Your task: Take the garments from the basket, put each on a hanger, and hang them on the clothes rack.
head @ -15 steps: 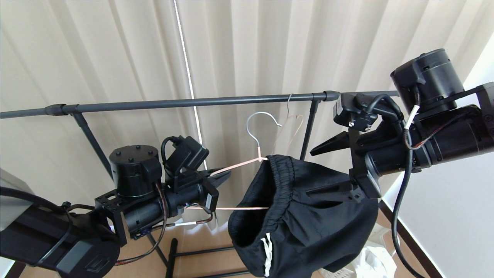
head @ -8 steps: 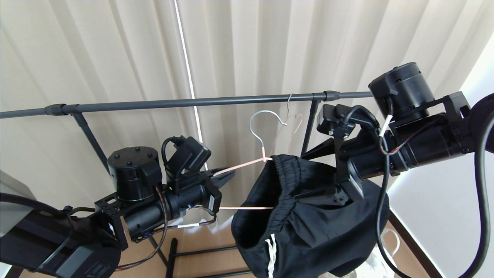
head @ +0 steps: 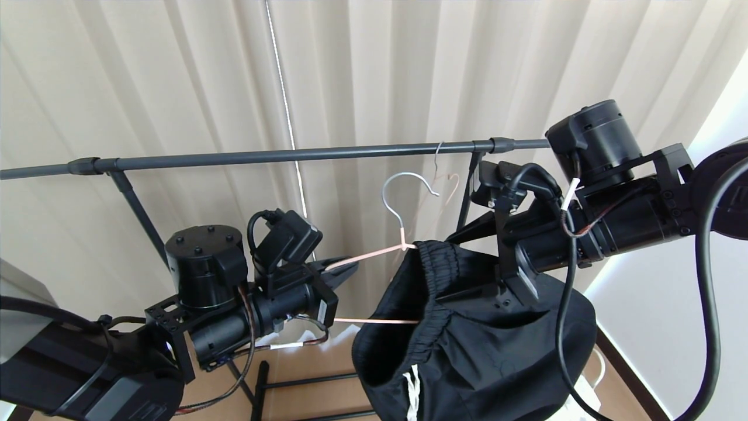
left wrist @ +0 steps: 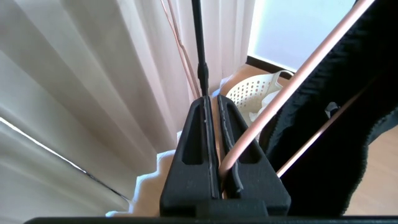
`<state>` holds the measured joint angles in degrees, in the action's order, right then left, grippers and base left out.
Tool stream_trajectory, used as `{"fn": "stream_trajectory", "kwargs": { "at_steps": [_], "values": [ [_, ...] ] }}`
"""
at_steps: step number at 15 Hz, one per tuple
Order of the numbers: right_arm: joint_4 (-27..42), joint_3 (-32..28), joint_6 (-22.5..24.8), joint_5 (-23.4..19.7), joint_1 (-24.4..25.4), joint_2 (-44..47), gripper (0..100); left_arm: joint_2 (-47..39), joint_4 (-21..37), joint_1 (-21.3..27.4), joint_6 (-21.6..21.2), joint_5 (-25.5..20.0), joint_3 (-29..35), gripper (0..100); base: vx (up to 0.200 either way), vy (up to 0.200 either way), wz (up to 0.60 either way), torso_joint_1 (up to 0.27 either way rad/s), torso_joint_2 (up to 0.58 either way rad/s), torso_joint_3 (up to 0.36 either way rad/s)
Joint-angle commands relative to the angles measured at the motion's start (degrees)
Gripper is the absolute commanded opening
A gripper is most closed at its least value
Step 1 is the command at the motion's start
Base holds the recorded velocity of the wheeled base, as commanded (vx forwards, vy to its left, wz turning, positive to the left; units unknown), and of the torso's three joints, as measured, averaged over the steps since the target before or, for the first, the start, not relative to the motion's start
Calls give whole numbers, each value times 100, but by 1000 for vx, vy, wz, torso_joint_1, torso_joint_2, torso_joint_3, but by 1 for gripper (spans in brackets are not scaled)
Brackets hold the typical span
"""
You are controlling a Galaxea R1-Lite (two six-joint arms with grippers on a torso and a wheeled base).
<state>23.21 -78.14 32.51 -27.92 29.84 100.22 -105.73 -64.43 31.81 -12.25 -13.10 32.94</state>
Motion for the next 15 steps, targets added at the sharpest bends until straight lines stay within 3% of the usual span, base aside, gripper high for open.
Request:
{"fn": "stream_trajectory", "kwargs": {
  "at_steps": [1, 15],
  "values": [
    [-1, -17, 1, -3, 48, 24, 100, -9, -8, 1, 3, 1, -7, 0, 0, 0, 0, 0, 0, 0],
    [-387, -34, -8, -3, 109, 173, 100, -9, -26, 71, 3, 18, -24, 0, 0, 0, 0, 0, 0, 0]
  ]
}}
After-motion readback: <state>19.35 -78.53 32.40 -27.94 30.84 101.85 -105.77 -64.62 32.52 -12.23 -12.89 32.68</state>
